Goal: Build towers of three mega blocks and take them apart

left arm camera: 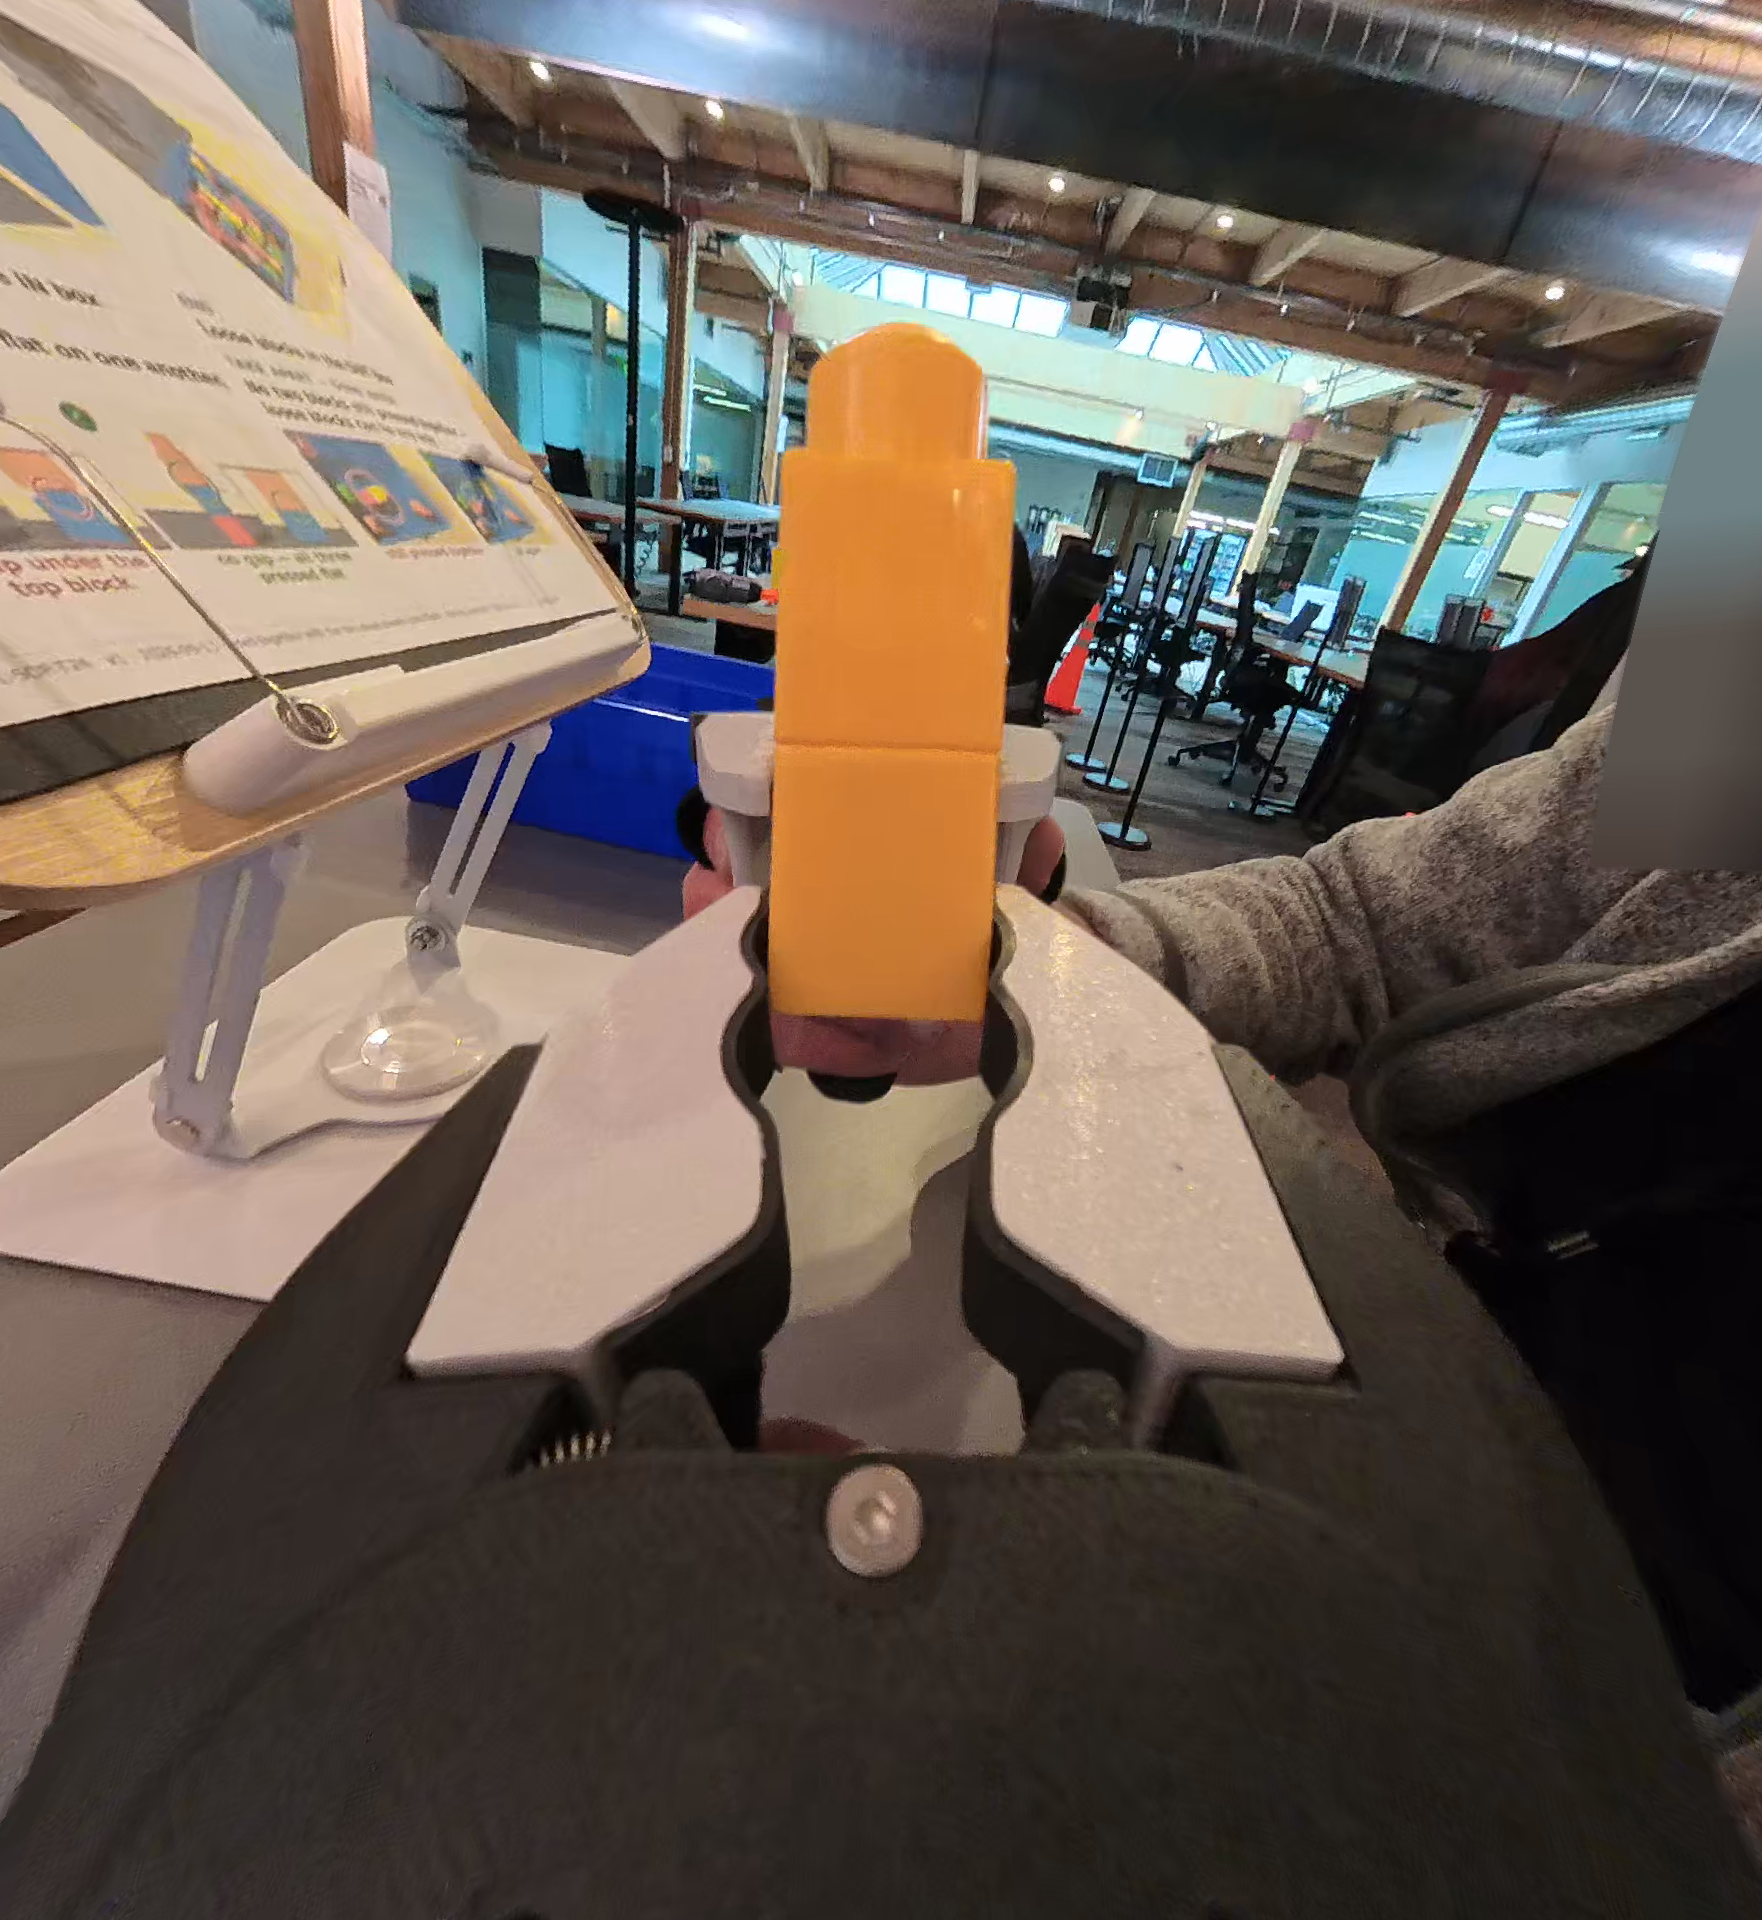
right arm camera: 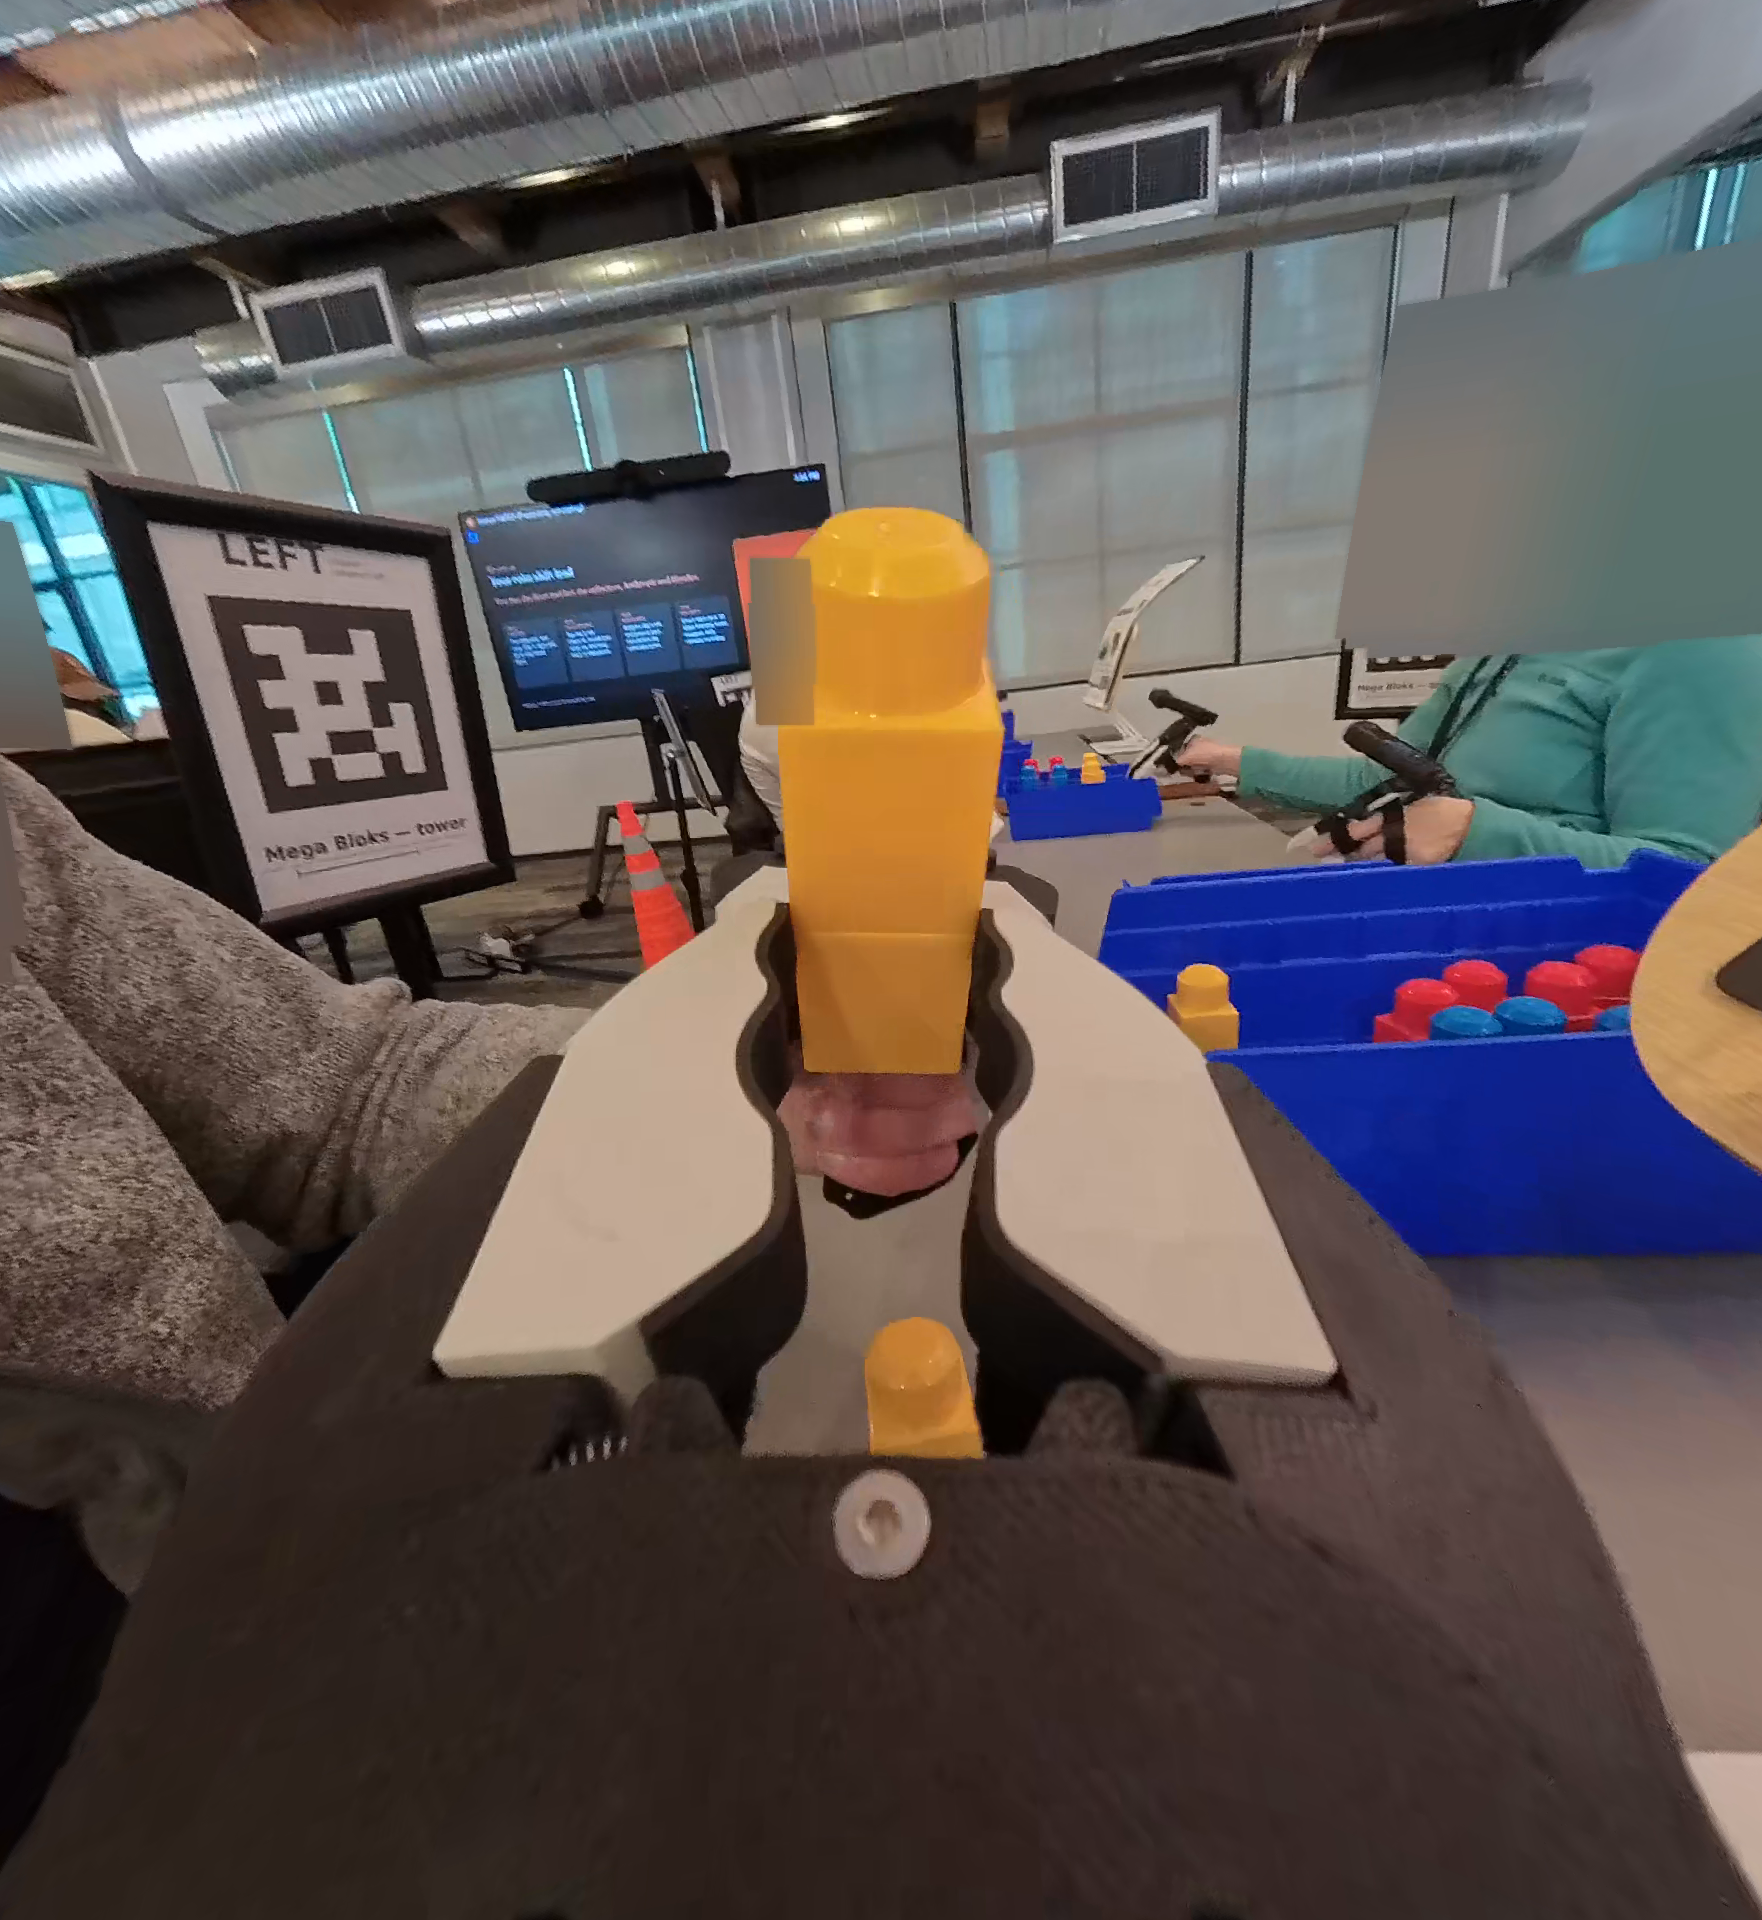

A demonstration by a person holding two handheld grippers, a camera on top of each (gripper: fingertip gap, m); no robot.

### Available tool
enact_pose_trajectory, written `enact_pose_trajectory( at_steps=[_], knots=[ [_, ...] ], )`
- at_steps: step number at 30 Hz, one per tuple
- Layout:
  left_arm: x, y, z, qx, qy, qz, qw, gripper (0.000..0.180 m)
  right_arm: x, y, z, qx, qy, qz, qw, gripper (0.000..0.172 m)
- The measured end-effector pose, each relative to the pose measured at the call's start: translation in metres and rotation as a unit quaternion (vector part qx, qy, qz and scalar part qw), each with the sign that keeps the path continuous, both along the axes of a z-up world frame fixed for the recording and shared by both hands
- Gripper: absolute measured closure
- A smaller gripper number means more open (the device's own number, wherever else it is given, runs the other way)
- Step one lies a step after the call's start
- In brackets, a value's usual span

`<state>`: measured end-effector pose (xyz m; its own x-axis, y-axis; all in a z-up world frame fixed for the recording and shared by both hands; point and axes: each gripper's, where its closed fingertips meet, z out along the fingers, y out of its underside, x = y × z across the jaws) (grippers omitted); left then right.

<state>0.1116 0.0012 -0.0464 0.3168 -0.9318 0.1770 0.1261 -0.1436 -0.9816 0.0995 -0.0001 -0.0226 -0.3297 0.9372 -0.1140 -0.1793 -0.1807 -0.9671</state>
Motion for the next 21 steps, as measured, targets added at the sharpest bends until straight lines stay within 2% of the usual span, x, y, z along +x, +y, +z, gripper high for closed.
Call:
enact_pose_trajectory(
  at_steps=[5, 9, 12, 13, 15, 18, 21],
  knots=[
    [0.000, 0.000, -0.001, 0.006, -0.013, 0.004, 1.000, 0.145, 0.000, 0.000, -0.001, -0.005, 0.000, 0.002, 1.000, 0.138],
    [-0.007, -0.003, -0.003, 0.012, 0.029, 0.005, 1.000, 0.145, -0.002, -0.001, -0.003, 0.002, -0.023, 0.014, 1.000, 0.138],
    [-0.028, -0.008, -0.011, 0.013, 0.088, 0.003, 0.996, 0.145, 0.000, 0.003, -0.007, 0.044, -0.063, -0.003, 0.997, 0.121],
    [-0.039, -0.007, -0.017, 0.013, 0.115, 0.015, 0.993, 0.146, 0.000, 0.005, -0.016, 0.069, -0.098, -0.012, 0.993, 0.121],
    [-0.058, -0.009, -0.016, 0.012, 0.117, 0.025, 0.993, 0.146, -0.004, 0.006, -0.037, 0.105, -0.168, -0.016, 0.980, 0.118],
    [-0.083, -0.004, -0.021, 0.008, 0.156, 0.058, 0.986, 0.146, -0.015, 0.000, -0.081, 0.126, -0.272, 0.002, 0.954, 0.118],
    [-0.102, 0.000, -0.024, 0.005, 0.179, 0.082, 0.980, 0.146, -0.026, -0.012, -0.132, 0.161, -0.377, 0.023, 0.912, 0.108]
  ],
)
